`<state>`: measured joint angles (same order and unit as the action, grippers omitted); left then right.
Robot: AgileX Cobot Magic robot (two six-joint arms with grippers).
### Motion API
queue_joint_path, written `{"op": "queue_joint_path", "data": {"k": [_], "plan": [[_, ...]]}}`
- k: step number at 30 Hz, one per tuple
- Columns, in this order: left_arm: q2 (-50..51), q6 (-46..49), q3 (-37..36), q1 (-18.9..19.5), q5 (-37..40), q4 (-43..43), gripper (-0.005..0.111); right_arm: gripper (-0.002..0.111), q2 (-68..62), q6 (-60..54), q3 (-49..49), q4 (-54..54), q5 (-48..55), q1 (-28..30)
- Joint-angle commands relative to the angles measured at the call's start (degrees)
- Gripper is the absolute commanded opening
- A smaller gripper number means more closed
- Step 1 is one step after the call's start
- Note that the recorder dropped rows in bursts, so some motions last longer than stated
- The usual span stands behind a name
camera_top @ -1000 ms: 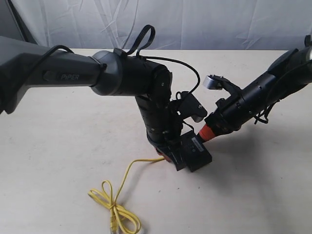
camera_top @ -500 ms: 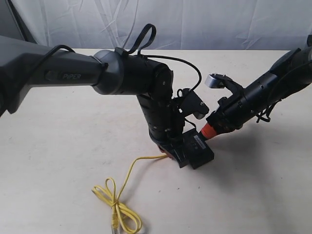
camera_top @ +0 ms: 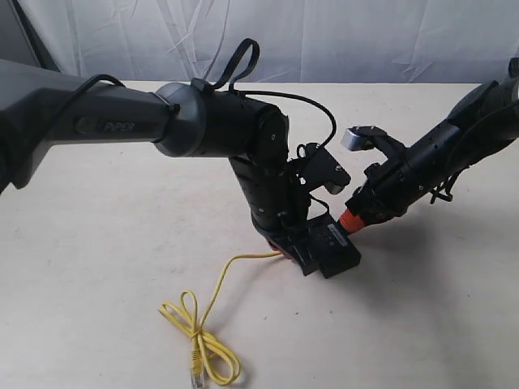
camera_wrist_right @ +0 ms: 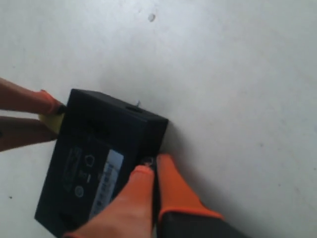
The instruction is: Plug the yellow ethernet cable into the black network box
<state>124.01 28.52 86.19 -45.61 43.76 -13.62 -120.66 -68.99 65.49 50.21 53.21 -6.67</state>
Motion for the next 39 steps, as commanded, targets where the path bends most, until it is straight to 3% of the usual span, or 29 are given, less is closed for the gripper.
{"op": "queue_joint_path", "data": {"k": [1, 7, 14, 24, 28, 30, 34, 36, 39], "plan": [[-0.35, -0.44, 1.25, -0.03, -4.78, -2.27, 0.000, -0.001, 0.13, -0.47, -0.13, -2.37, 3.12, -0.83], [-0.42, -0.44, 1.25, -0.03, -5.01, -2.27, 0.000, -0.001, 1.10, 2.21, -0.01, -2.42, 0.11, -0.83], [-0.42, -0.44, 1.25, -0.03, -4.82, -2.27, 0.003, -0.001, 6.19, 14.13, -0.01, -15.14, -7.37, -0.83], [-0.32, -0.44, 1.13, -0.03, -2.78, -2.26, 0.037, -0.001, 7.12, 17.78, -0.01, -15.59, -8.04, -0.83], [-1.39, -4.38, 1.79, 0.09, -0.73, 0.61, 0.069, -0.001, 9.02, 22.61, -0.01, -18.93, -7.36, -0.73], [-2.75, -4.38, 2.39, 0.09, 0.17, 1.68, 0.076, -0.001, 10.32, 25.73, -0.01, -21.85, -8.29, -0.73], [-7.69, -4.38, 2.63, 1.55, 0.54, 2.17, 0.070, -0.001, 13.30, 31.97, -0.01, -29.13, -7.92, -0.73], [-10.70, -4.38, 2.63, 3.46, 3.67, 4.08, 0.051, -0.001, 15.73, 37.30, -0.01, -32.67, -7.63, -0.73], [-13.48, -4.38, 2.63, 8.09, 11.87, 6.63, 0.005, -0.001, 19.26, 41.36, -0.01, -35.51, -8.62, -0.73]]}}
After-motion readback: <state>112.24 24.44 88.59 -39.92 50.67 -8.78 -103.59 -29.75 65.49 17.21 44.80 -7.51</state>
